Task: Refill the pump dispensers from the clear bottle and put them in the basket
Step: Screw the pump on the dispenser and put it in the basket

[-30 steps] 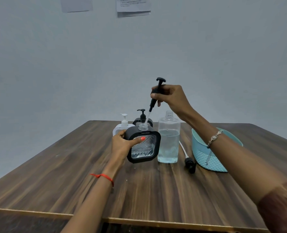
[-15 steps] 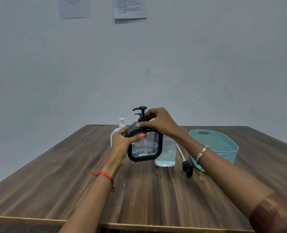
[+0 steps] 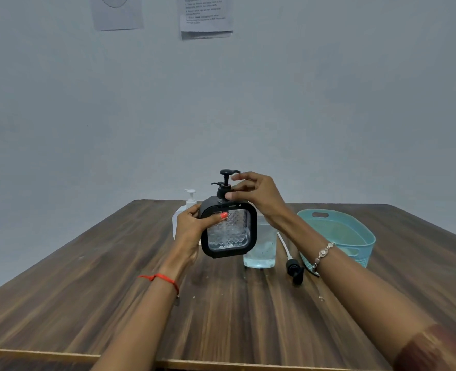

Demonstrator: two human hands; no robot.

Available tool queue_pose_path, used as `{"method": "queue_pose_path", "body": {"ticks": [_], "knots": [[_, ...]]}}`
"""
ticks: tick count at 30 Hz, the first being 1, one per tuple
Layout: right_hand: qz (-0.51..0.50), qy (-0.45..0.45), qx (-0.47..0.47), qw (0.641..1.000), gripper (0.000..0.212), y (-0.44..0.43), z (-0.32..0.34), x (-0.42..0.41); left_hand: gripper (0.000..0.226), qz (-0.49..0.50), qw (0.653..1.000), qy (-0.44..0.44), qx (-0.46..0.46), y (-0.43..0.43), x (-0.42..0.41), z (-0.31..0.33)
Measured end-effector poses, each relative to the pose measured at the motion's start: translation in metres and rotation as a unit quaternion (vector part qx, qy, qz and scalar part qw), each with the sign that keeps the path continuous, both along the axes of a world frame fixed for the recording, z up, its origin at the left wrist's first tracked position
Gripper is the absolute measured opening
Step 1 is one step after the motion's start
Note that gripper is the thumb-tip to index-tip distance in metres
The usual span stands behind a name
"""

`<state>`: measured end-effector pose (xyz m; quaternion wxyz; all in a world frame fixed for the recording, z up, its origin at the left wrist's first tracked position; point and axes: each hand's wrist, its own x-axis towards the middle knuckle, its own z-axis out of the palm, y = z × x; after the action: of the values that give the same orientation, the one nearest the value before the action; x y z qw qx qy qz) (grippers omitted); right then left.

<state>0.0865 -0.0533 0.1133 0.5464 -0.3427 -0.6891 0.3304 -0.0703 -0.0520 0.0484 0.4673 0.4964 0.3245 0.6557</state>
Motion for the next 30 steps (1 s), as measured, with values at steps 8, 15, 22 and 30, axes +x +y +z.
{"method": "queue_pose_path", "body": {"ticks": [8,15,22,30], "knots": [[0.046,-0.053,-0.051,0.996,0.007,0.0,0.0037,0.0048,0.043,-0.009,1.0,0.016,0.002,0.0002,0.0035,0.0006],[0.066,-0.071,-0.06,0.993,0.019,0.0057,0.0045,0.0064,0.049,-0.014,1.0,0.013,0.001,0.001,0.0053,-0.0003],[-0.071,-0.121,-0.013,0.99,0.037,0.0024,-0.0015,0.0002,0.046,-0.031,0.999,0.011,-0.002,0.0008,0.0073,-0.0005],[-0.068,-0.109,-0.02,0.992,0.028,-0.0025,-0.0036,0.003,0.043,-0.03,0.999,0.013,-0.003,-0.0017,0.0099,-0.0001]]}}
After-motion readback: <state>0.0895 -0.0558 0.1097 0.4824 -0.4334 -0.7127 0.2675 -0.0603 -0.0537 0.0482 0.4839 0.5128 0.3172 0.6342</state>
